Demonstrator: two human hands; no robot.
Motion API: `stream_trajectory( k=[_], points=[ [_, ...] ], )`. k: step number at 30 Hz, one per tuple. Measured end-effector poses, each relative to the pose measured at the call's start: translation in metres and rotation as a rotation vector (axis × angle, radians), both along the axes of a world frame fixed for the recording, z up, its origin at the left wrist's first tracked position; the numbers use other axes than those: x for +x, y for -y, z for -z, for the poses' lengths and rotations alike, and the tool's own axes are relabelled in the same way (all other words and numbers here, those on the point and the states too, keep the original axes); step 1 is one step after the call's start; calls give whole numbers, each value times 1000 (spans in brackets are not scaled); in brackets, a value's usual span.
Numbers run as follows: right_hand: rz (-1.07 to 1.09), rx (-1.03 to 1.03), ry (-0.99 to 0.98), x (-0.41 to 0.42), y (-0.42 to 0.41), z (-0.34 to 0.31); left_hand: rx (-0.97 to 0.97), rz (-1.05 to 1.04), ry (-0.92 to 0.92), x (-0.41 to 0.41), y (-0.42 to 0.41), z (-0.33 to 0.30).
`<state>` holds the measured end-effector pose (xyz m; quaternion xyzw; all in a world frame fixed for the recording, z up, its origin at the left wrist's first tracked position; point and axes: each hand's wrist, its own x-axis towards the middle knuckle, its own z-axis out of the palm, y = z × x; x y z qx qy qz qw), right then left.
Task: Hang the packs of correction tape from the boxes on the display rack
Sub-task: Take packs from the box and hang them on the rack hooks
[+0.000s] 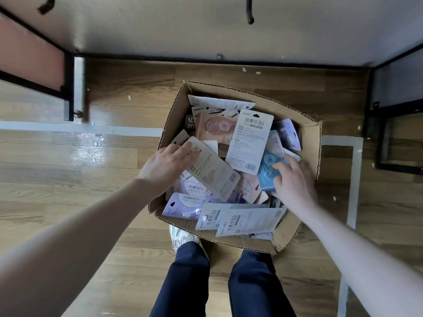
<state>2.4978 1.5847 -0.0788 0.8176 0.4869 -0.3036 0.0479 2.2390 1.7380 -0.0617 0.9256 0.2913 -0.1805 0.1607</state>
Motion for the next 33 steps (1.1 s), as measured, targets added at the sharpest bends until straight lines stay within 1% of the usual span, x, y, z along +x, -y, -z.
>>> stream_trajectory(
  k=[2, 5, 7, 9, 13, 15, 17, 20, 23, 25, 27, 30, 33],
  points=[
    [72, 35, -46, 10, -21, 7, -2, -7, -1, 1, -2, 4],
    [257, -11, -131, 23, -52, 21, -84, -75, -28, 3, -5, 12],
    [384, -22, -164, 28, -67, 35, -66, -98, 30, 1, -8, 17],
    [460, -47, -202, 30, -77, 48, -51, -80, 83, -3, -11, 19],
    [500, -69, -177, 25, -81, 55, -72, -7, 228, -4, -17, 10],
    [567, -42, -166, 23, -80, 52, -96, -11, 300, -3, -21, 5],
    [648, 21, -210, 22, -78, 45, -133, -64, 350, 3, -25, -5],
    [783, 115, -333, 21, -72, 27, -150, -142, 408, 20, -27, -23],
    [864, 157, -345, 25, -64, 5, -191, -296, 410, 32, -30, -37],
    [870, 155, -328, 30, -60, -14, -237, -384, 382, 37, -31, -50],
    [817, 171, -325, 34, -56, -35, -233, -403, 385, 41, -33, -67],
    [654, 240, -295, 39, -57, -76, -169, -370, 388, 46, -36, -101],
    [552, 278, -287, 43, -61, -118, -90, -354, 356, 49, -41, -137]
  ],
)
